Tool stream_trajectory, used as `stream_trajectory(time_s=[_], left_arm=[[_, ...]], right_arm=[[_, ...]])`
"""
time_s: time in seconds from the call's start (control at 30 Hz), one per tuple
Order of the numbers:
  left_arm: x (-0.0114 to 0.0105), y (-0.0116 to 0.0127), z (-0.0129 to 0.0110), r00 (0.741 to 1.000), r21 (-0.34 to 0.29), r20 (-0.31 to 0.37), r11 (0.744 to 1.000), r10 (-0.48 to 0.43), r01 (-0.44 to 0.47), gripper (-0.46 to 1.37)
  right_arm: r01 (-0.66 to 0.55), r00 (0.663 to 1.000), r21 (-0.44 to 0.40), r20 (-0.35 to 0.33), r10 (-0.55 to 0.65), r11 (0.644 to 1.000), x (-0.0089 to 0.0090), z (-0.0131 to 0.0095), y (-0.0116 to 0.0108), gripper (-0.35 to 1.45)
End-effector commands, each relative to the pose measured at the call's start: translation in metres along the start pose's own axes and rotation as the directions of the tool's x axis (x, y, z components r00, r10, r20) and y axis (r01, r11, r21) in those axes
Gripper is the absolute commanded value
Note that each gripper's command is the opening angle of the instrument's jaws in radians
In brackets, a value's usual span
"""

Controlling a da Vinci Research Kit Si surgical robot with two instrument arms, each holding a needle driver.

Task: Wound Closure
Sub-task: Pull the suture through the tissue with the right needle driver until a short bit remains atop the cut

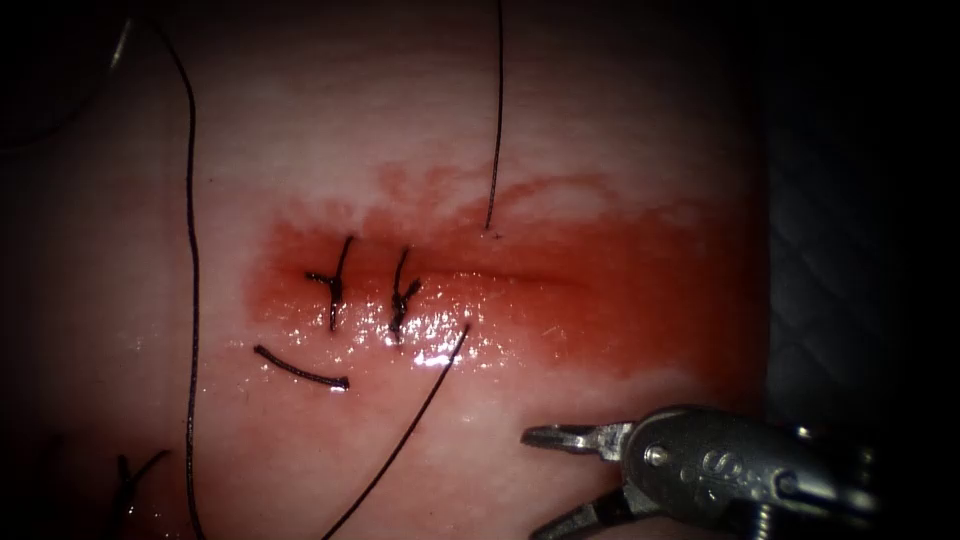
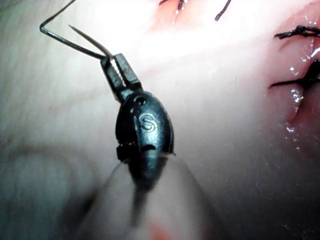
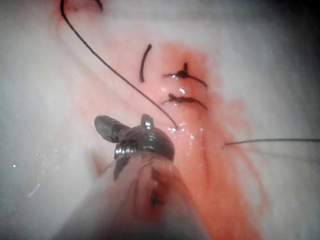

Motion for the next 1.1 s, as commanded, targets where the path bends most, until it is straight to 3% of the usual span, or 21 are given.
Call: stream_trajectory(time_s=[0.03,0.17,0.3,0.47,0.73,1.1], left_arm=[[-0.0002,0.0005,0.0005,1.0,-0.006,0.001,1.0,0.002,-0.002,-0.35],[-0.0002,0.0018,0.0016,1.0,-0.017,0.004,1.0,0.008,-0.008,-0.35],[-0.0003,0.0022,0.0019,1.0,-0.018,0.001,1.0,0.008,-0.008,-0.35],[-0.0003,0.0022,0.0018,1.0,-0.017,0.001,1.0,0.009,-0.009,-0.35],[-0.0003,0.0024,0.0019,1.0,-0.021,-0.002,1.0,0.009,-0.009,-0.35],[-0.0001,0.003,0.002,1.0,-0.027,-0.007,1.0,0.009,-0.009,-0.35]], right_arm=[[0.011,1.0,-0.021,-0.008,-0.011,1.0,-0.0007,0.0006,0.0009,1.25],[0.053,0.999,-0.059,-0.003,-0.053,0.997,-0.0031,0.0028,0.0039,1.27],[0.087,0.996,-0.042,-0.002,-0.087,0.995,-0.0044,0.0046,0.0057,1.24],[0.112,0.993,-0.046,-0.013,-0.113,0.993,-0.0055,0.0073,0.0065,1.21],[0.132,0.991,-0.048,-0.029,-0.134,0.99,-0.0055,0.0095,0.0061,1.11],[0.141,0.989,-0.069,-0.028,-0.143,0.988,-0.0051,0.0111,0.0074,1.01]])
